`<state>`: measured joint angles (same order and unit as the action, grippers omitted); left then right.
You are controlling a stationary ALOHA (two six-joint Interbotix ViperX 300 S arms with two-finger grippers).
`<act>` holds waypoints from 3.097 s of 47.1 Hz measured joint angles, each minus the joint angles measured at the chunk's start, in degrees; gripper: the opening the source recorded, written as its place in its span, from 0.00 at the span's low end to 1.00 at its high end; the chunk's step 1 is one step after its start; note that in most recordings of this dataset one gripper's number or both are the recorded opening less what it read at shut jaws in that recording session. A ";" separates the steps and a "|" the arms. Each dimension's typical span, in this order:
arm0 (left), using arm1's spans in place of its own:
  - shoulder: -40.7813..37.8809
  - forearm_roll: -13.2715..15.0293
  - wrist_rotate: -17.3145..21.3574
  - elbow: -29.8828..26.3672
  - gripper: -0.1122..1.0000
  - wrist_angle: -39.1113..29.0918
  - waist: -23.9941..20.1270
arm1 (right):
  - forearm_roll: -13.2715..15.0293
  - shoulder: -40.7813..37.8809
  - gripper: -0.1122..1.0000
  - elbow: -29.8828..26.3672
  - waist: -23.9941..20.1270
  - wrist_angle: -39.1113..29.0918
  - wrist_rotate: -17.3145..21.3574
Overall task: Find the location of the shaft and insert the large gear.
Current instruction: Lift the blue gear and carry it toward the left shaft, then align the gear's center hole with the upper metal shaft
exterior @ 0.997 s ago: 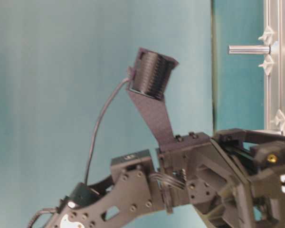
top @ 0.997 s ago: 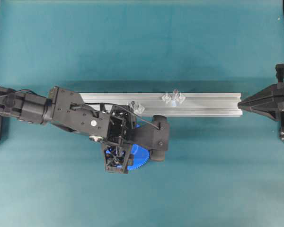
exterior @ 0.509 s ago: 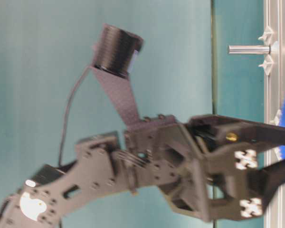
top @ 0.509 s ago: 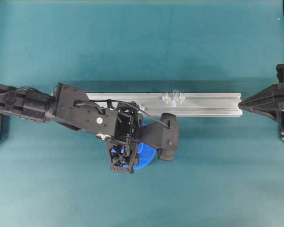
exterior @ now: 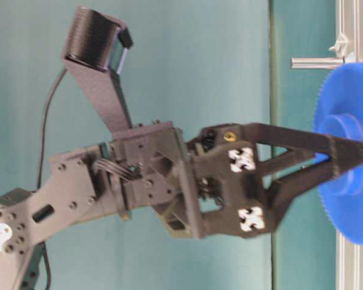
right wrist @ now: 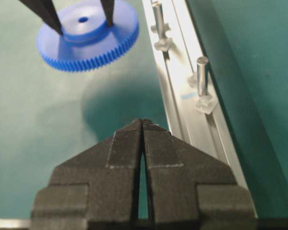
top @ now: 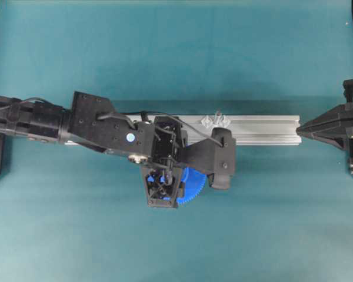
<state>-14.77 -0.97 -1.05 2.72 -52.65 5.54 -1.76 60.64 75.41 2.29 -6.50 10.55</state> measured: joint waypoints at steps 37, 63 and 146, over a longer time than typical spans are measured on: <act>-0.62 -0.18 6.59 -9.14 0.73 -8.79 -3.34 | 0.00 0.00 0.11 0.00 0.00 0.00 0.00; -6.59 -0.18 13.62 -20.65 0.73 -16.17 -6.94 | 0.00 1.58 0.11 0.26 0.09 0.00 0.00; -21.09 -0.18 18.02 -37.35 0.73 -20.83 -10.99 | 0.09 1.76 0.11 0.26 0.09 0.00 0.00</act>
<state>-35.86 -1.14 16.96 -34.63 -73.48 -5.45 -1.67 62.40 75.67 2.37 -6.50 10.55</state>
